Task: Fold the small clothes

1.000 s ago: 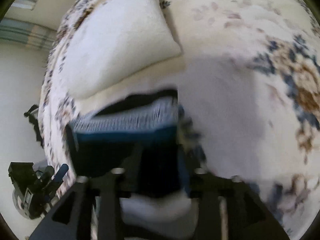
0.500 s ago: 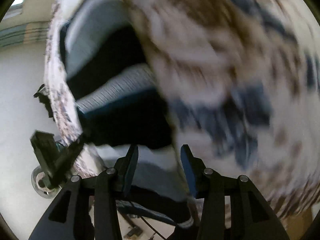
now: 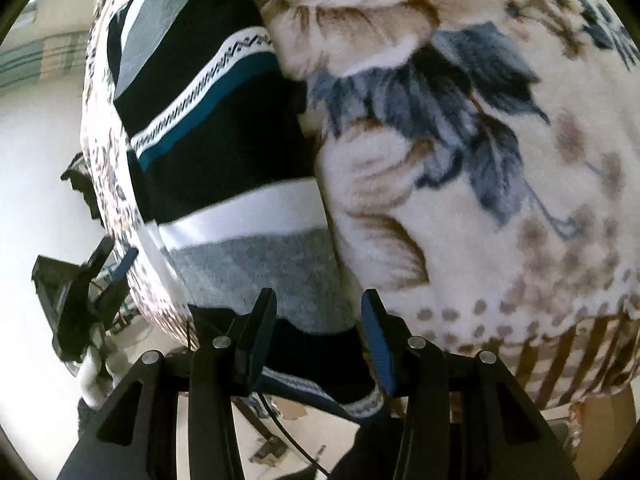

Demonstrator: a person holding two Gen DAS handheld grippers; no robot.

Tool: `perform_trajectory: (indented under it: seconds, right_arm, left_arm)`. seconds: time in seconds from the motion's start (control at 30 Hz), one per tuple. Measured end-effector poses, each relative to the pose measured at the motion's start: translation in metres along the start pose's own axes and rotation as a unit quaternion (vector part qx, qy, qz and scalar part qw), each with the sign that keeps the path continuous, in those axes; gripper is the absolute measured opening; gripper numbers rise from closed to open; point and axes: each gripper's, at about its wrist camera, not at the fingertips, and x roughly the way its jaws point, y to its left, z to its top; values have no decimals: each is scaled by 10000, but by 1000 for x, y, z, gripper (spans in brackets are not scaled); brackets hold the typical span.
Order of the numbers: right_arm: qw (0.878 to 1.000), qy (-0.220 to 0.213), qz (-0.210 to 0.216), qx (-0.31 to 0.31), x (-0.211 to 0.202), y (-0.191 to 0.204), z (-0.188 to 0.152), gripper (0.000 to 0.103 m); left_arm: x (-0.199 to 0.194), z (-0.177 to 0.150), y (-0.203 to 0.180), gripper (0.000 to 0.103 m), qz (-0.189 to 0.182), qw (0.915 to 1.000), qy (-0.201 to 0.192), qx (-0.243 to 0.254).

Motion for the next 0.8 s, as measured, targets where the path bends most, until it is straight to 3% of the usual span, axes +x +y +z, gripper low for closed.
perform_trajectory:
  seconds: [0.07,0.23,0.27,0.3,0.4,0.47,0.53,0.6,0.7,0.8]
  right_arm:
    - [9999,143,16,44,-3,-12,-6,52]
    - [9980,582,218,145,28,-34,-34,52]
    - [9970,675,315,204,35,-39,-40,52]
    - [9961,734,415,254,40,-41,-43,52]
    - [9921,747,912,420,51,-46,-57,45]
    - [9935,679,853,328,54,-43,-63,15]
    - [9952,522,792,225,53,-40,-70,8]
    - [9957,477,738,282,55,-41,-76,7]
    - [9988,418,221,146,62,-42,-76,7]
    - [9984,527,-70,-188,68,-25,-73,7]
  left_arm:
    - [10,-28,6,58,129,9994,330,-47]
    - [41,-82,15,55,417,9961,770,-71]
    - [45,-89,14,41,448,9961,752,-52]
    - [47,-95,15,14,458,9967,672,-84]
    - [43,-105,17,12,276,9983,346,-366]
    - [32,-107,16,11,278,9989,131,-351]
    - [22,-110,20,11,196,9989,17,-420]
    - [18,-111,26,11,171,9985,-8,-520]
    - [26,-114,37,11,290,9982,127,-505]
    - [19,-114,43,12,131,9980,154,-594]
